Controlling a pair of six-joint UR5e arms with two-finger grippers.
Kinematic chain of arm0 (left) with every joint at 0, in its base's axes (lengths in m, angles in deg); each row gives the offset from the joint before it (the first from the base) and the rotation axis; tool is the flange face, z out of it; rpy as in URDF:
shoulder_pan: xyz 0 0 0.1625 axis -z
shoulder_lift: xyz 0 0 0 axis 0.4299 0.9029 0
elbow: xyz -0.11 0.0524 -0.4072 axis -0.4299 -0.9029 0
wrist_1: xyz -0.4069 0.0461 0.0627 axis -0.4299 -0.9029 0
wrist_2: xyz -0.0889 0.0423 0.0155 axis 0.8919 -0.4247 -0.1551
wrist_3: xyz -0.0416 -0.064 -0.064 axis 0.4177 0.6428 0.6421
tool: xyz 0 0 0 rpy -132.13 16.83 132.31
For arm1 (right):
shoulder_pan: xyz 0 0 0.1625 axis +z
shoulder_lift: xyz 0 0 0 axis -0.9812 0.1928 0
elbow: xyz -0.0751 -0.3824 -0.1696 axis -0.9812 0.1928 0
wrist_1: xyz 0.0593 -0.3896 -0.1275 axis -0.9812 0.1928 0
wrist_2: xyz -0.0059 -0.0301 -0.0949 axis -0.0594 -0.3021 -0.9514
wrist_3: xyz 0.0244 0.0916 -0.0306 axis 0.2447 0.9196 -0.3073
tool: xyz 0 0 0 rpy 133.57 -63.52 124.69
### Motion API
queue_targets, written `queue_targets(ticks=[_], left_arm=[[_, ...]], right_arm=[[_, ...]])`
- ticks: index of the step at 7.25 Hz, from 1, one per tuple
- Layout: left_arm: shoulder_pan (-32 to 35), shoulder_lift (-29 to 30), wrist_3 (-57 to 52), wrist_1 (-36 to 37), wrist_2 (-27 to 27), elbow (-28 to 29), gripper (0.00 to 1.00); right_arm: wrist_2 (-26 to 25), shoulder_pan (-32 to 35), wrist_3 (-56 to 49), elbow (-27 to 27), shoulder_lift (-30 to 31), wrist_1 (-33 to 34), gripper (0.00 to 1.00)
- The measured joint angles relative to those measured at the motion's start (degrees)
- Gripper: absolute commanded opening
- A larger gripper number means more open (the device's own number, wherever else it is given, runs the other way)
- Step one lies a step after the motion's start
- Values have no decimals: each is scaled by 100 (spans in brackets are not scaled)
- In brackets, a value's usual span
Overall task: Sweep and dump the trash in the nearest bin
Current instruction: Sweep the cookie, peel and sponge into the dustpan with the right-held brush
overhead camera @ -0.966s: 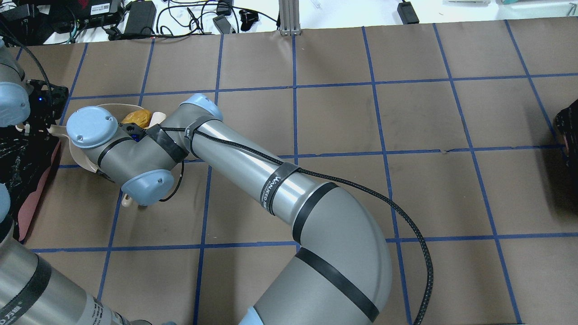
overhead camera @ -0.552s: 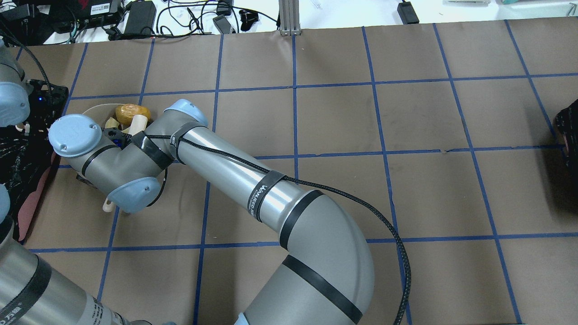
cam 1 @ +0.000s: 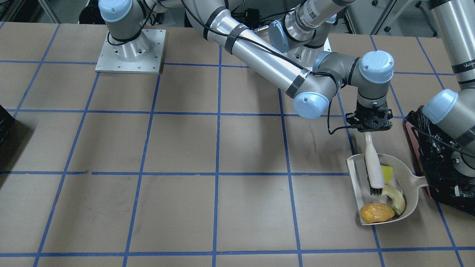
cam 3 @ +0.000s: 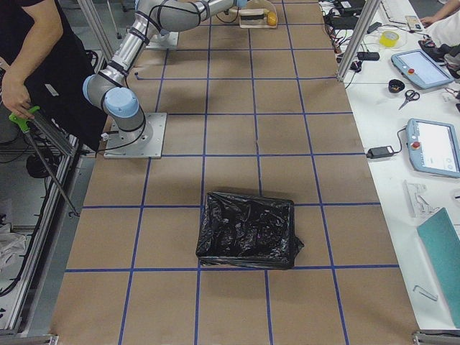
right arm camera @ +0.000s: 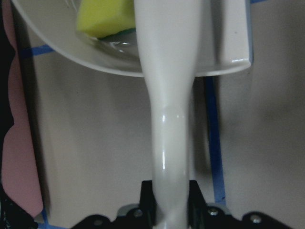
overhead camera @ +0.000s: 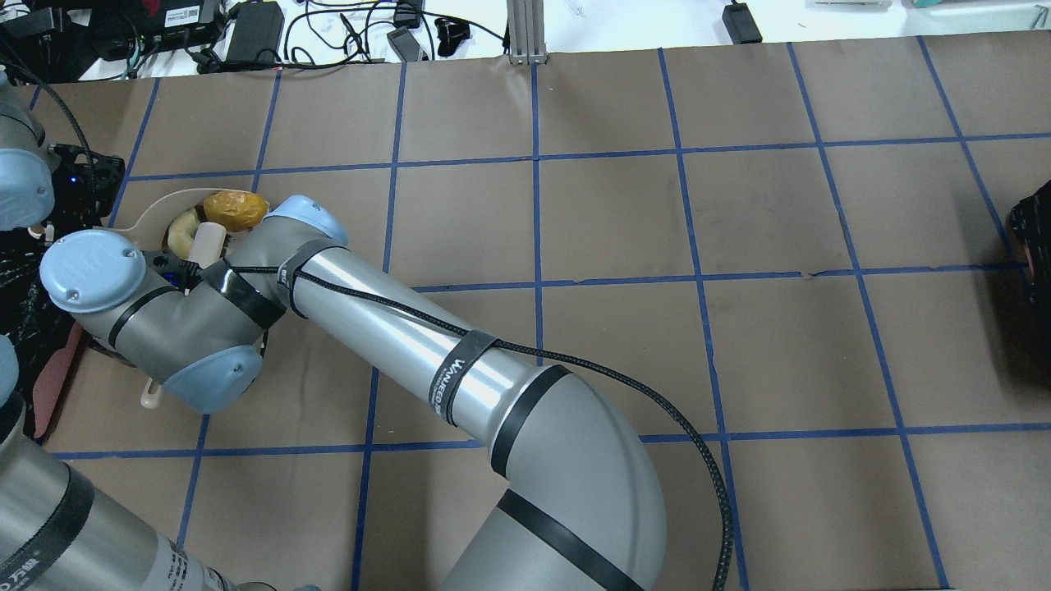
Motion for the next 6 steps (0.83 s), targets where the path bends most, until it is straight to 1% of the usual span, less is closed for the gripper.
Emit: queue_targets(ticks=[1,4,6], left_arm=[[0,3,-2,3,4,-3,0],[-8,-14,-9,7,22,-6,0],[-18,-29,-12,5,128,-12,0]], right_arm=[[10,-9,15,-35,122,-151,0],[-1,-264,-54,-76,576,-1087,0],[-4,-814,-455,-123,1019,-2283,0]])
